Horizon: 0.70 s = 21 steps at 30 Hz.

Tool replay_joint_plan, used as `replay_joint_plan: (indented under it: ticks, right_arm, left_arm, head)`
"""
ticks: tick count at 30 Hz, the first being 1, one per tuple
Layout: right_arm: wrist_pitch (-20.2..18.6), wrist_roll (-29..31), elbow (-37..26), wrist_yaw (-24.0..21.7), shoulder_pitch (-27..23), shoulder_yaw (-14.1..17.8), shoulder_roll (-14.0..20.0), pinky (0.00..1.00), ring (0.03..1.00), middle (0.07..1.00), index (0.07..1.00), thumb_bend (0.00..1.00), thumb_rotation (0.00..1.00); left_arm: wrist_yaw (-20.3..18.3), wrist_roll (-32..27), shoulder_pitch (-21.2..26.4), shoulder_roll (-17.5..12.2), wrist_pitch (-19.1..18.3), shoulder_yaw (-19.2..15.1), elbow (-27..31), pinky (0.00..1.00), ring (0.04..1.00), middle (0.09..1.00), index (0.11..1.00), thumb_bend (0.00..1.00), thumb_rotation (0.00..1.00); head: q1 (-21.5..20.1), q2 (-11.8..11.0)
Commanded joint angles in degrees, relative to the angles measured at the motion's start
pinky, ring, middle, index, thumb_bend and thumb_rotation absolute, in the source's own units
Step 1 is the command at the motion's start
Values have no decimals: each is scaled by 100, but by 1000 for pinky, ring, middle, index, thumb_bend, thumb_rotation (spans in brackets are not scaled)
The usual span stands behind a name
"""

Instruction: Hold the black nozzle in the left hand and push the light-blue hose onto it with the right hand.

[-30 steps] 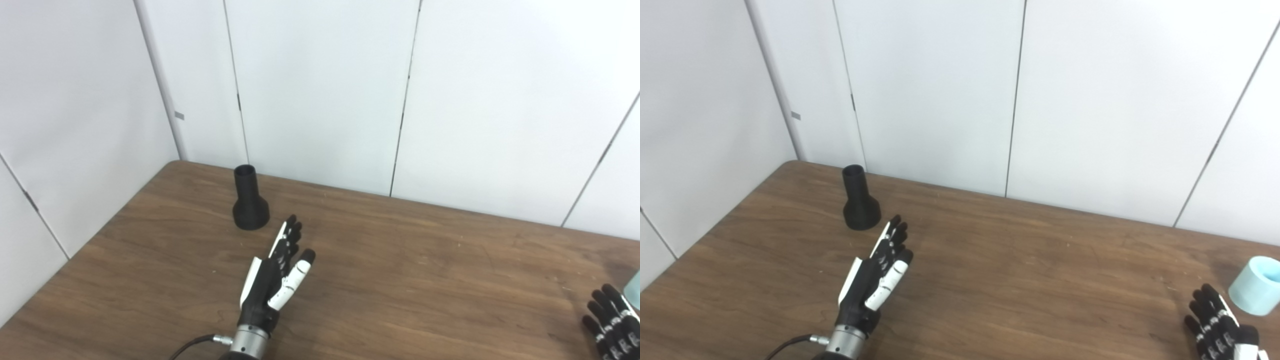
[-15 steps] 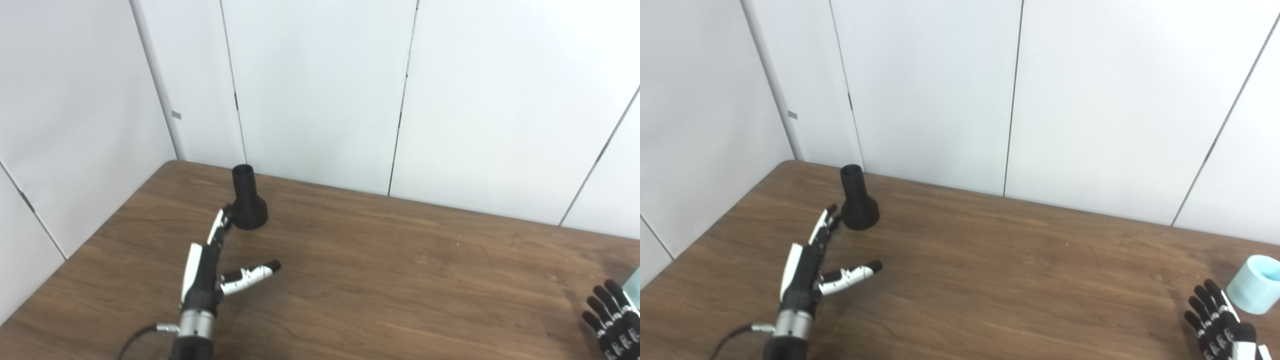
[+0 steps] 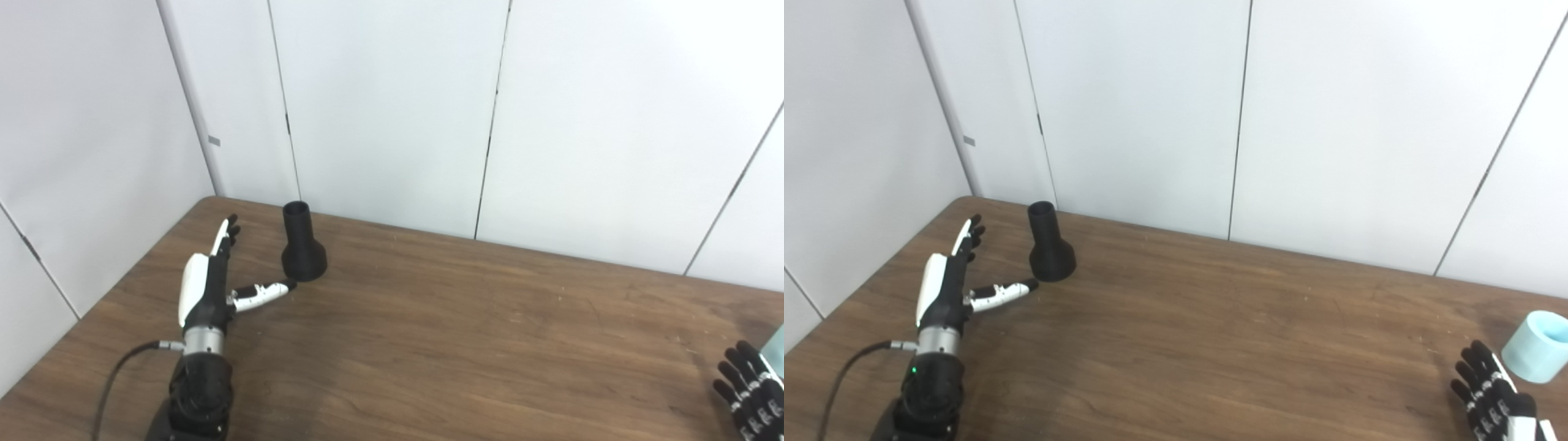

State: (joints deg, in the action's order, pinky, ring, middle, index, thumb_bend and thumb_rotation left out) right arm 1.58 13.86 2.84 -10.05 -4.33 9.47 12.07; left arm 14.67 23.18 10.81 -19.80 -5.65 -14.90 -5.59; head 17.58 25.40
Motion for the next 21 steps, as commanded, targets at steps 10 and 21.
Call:
replay_joint_plan:
  ticks: [10,21]
  right_arm:
    - [181,-142,218,47,141,-54,-107,893,931,915,932,626,1000]
    - [255,-347,251,151,161,-84,-117,872,910,893,922,619,1000]
  left_arm:
    - [-147,416,938,-830,-145,656,-962,1000,976,921,898,1000,321]
    - [-576,529,1416,-1113,-359,1311,-1496,1000,971,913,872,1000,438]
  head:
    - [-7,65]
    - [-22,127]
